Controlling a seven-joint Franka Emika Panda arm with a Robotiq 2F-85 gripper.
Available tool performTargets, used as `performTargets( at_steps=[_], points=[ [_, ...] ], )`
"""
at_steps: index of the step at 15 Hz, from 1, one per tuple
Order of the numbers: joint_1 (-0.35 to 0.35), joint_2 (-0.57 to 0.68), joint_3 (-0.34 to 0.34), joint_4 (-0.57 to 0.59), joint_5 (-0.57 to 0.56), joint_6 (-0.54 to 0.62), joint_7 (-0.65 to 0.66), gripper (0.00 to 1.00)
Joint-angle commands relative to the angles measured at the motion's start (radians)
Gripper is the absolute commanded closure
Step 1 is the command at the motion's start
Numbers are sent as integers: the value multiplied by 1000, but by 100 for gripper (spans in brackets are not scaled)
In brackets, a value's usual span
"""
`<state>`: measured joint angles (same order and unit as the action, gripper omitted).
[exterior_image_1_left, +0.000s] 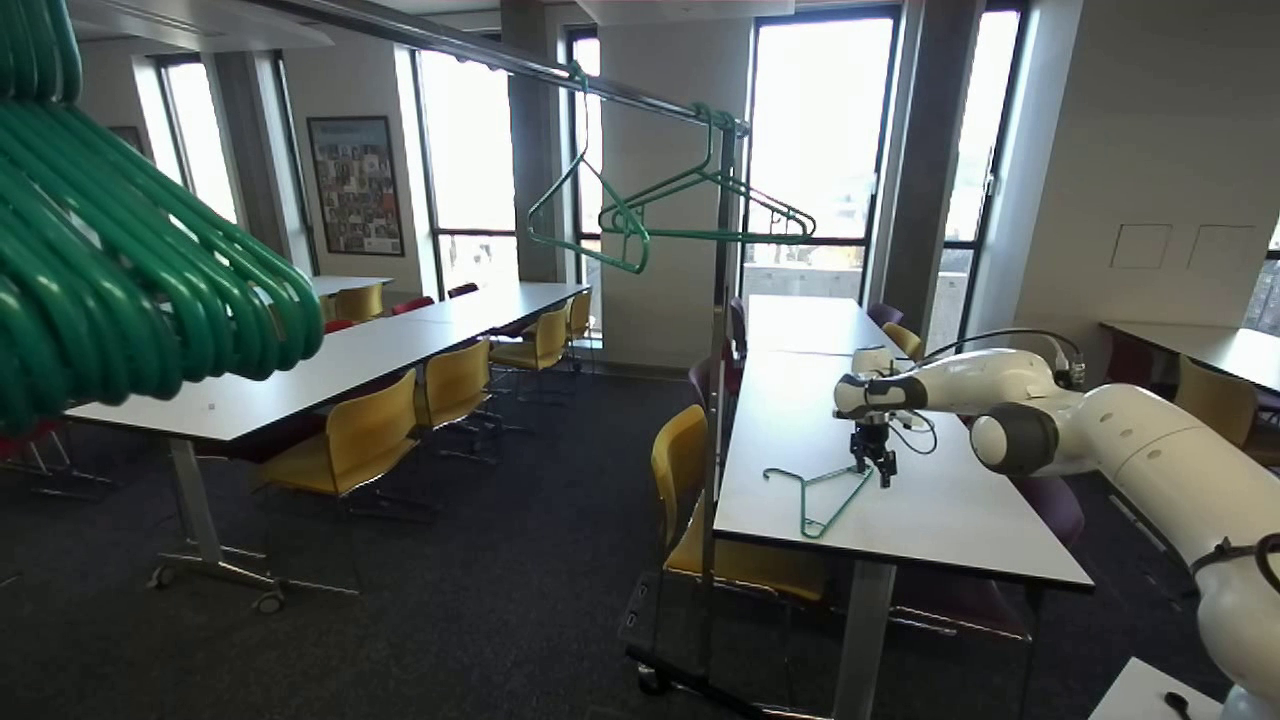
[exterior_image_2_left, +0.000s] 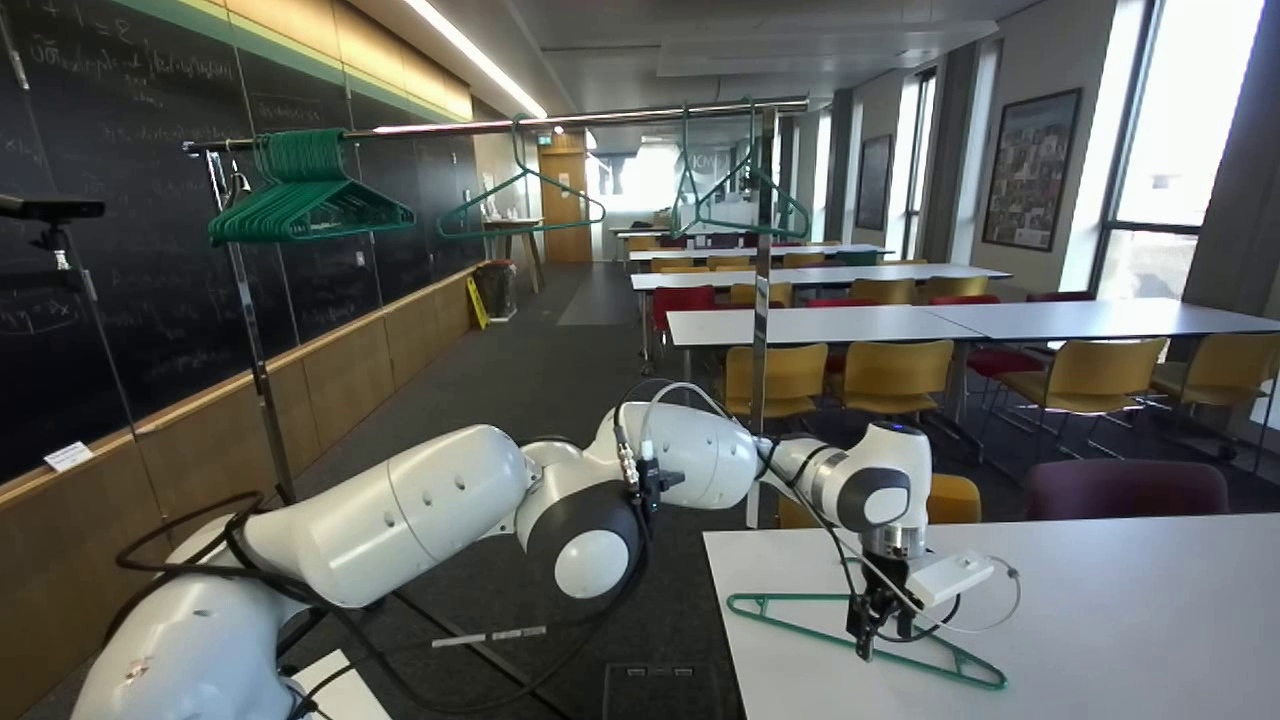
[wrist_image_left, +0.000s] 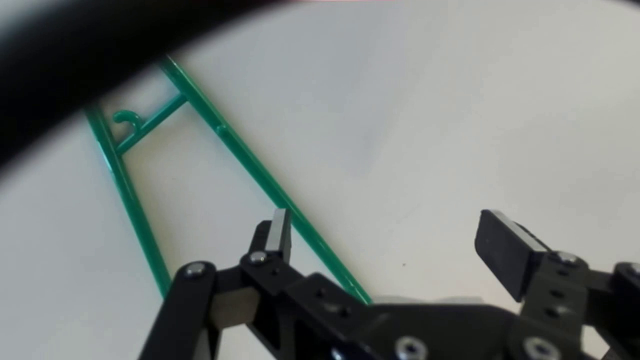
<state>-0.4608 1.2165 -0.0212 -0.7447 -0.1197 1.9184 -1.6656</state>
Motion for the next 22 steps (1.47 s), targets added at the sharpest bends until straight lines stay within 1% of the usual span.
performTargets(
  at_steps=[1, 5, 6, 10, 22],
  points=[
    [3, 70, -11, 104, 23, -54, -30, 0],
    [5, 125, -9, 153, 22, -40, -37, 0],
    [-2, 120, 7, 138, 4, -27, -34, 0],
    [-7, 133, 7, 162, 3, -29, -41, 0],
    [-5, 145, 9, 159, 2, -33, -86, 0]
  ],
)
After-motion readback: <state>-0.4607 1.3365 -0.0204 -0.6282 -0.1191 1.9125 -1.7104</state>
